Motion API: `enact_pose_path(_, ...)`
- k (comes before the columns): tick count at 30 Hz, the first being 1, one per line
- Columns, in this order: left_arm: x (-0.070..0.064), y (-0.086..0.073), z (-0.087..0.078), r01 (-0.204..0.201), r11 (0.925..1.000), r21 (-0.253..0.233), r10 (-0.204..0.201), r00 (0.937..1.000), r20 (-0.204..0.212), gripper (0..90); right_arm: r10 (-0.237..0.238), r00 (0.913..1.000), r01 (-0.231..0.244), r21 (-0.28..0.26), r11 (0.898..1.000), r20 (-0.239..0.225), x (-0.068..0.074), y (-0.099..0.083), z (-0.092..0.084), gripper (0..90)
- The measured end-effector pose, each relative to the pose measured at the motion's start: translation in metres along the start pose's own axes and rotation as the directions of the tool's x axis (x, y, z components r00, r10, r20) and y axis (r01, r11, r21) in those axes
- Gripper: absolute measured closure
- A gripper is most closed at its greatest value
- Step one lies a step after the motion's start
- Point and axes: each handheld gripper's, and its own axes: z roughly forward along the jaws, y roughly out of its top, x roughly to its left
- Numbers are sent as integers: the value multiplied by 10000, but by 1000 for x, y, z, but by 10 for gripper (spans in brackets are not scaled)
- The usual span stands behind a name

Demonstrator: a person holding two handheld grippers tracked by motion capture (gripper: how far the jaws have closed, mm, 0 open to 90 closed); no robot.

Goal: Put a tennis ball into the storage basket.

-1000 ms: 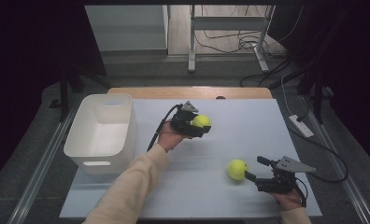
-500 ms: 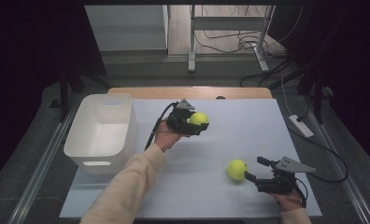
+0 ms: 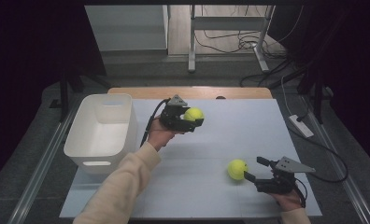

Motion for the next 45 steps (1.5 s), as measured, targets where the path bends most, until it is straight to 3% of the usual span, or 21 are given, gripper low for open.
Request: enact_pose_path(45, 5, 8, -52, -121, 9971, -753, 75, 9981, -611, 272, -16, 10000, 17, -56, 10000, 52, 1, 0, -2, 155)
